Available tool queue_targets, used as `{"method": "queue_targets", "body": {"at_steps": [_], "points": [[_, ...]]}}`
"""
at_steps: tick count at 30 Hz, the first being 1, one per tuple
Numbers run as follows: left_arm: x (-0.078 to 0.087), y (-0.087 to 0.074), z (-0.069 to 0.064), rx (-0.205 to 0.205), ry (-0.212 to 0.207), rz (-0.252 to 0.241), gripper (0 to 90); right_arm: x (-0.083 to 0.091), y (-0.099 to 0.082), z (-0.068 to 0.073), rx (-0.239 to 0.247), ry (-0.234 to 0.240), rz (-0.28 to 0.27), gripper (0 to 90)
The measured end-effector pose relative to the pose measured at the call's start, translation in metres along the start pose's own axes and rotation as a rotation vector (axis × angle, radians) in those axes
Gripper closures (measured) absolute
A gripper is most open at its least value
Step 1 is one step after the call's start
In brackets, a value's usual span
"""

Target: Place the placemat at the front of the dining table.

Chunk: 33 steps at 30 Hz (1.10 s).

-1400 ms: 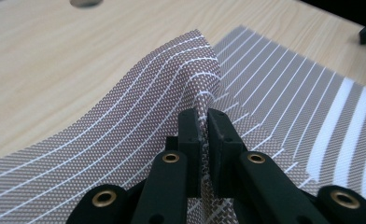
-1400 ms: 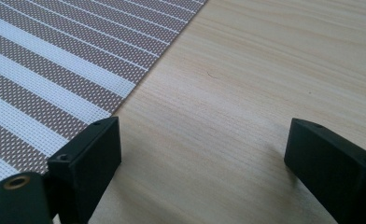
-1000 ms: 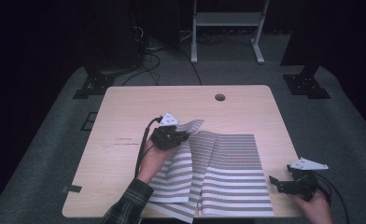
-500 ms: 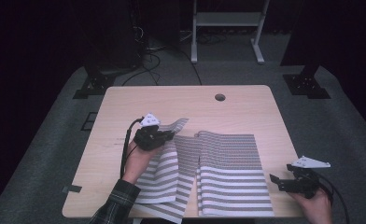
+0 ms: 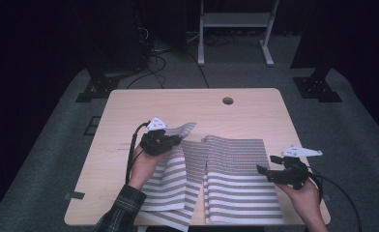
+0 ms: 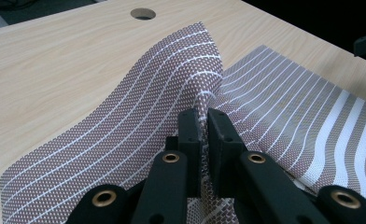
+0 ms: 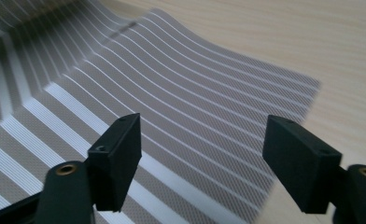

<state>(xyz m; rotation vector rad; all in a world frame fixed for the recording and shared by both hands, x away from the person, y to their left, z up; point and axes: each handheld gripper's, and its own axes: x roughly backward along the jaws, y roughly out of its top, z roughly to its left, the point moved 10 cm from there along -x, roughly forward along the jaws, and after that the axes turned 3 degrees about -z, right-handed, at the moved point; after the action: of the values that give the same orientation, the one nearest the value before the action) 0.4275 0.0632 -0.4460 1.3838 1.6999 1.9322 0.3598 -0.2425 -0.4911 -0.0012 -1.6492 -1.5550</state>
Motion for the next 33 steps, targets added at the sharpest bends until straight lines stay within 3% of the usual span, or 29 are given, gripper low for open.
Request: {"method": "queue_targets", "body": {"at_steps": [1,5,10,13,14,20,28,33], "points": [[0.0,0.0,0.0,0.0,0.0,0.0,84.9,-0.008,0.01,0.008,0.028,0.008,-0.004,29.5],[0.0,0.0,0.0,0.004,-0.002,-0.003,85.0,-0.026,0.027,0.025,0.064,0.04,-0.011,34.1],[-0.001,-0.001,0.0,0.005,-0.006,0.001,85.0,-0.047,0.04,0.037,0.074,0.063,0.001,36.1],[-0.002,-0.002,0.0,0.006,-0.009,0.002,85.0,-0.071,0.051,0.048,0.066,0.103,0.006,36.1],[-0.002,-0.002,0.0,0.006,-0.01,0.003,85.0,-0.071,0.051,0.048,0.066,0.103,0.006,36.1],[-0.003,-0.002,0.0,0.011,-0.014,0.003,85.0,-0.108,0.07,0.064,0.063,0.144,0.008,36.1],[-0.003,-0.002,0.001,0.015,-0.017,0.001,85.0,-0.146,0.078,0.076,0.064,0.163,0.032,37.3],[-0.001,-0.001,0.001,0.02,-0.019,-0.005,85.0,-0.158,0.076,0.076,0.053,0.161,0.059,42.8]]}}
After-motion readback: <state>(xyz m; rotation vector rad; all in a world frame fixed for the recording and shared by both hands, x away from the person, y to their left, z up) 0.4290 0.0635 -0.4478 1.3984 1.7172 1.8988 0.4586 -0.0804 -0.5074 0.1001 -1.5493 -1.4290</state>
